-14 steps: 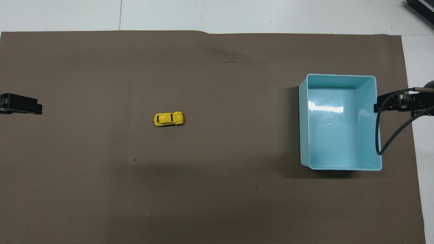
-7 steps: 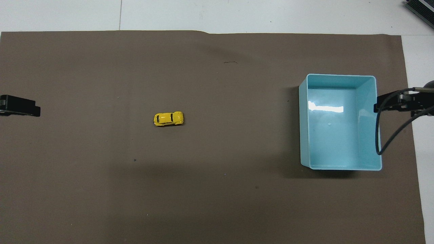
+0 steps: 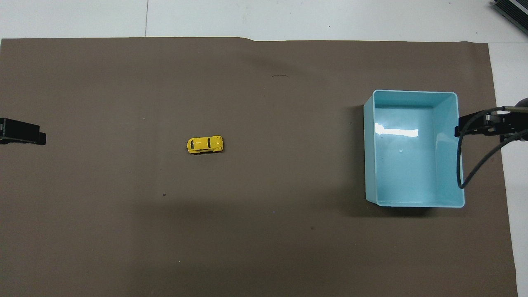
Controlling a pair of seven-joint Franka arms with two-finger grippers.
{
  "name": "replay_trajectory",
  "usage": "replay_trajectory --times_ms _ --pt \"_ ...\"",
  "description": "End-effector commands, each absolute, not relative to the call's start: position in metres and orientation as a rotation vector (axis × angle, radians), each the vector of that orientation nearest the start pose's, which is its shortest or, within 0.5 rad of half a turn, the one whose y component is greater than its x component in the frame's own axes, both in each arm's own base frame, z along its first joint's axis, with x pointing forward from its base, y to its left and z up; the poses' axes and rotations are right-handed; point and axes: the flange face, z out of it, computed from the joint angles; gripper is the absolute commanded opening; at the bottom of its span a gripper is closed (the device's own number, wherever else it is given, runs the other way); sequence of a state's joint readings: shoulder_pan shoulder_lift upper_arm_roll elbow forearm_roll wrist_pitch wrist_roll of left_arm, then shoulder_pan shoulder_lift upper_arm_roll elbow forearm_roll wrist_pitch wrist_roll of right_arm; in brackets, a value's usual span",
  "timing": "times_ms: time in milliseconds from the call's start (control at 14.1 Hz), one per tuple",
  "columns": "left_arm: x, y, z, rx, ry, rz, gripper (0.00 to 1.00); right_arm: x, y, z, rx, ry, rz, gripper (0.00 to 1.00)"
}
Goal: Wind up and store yellow beetle car
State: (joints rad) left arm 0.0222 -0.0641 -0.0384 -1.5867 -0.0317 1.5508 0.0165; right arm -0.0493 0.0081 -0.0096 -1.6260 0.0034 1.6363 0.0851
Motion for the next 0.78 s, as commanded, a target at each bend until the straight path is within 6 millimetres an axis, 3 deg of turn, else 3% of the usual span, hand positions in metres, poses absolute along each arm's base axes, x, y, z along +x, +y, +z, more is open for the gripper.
replay_trajectory --times_ms 0,425,708 --pt "0.5262 -0.0161 0.6522 -3.163 0.067 -0.022 1.0 0.5567 -0.0312 0.6042 -3.128 0.241 -0.002 1.0" --pt "0.5278 -0.0195 0.6524 -3.163 0.053 -0.038 1.0 0.5567 -0.0312 0.6042 -3.128 0.241 -0.002 1.0" --pt "0.5283 -0.0205 0.6514 -3.16 -0.214 -0.037 1.0 0.5567 -0.0312 0.6042 -3.128 0.241 -0.002 1.0"
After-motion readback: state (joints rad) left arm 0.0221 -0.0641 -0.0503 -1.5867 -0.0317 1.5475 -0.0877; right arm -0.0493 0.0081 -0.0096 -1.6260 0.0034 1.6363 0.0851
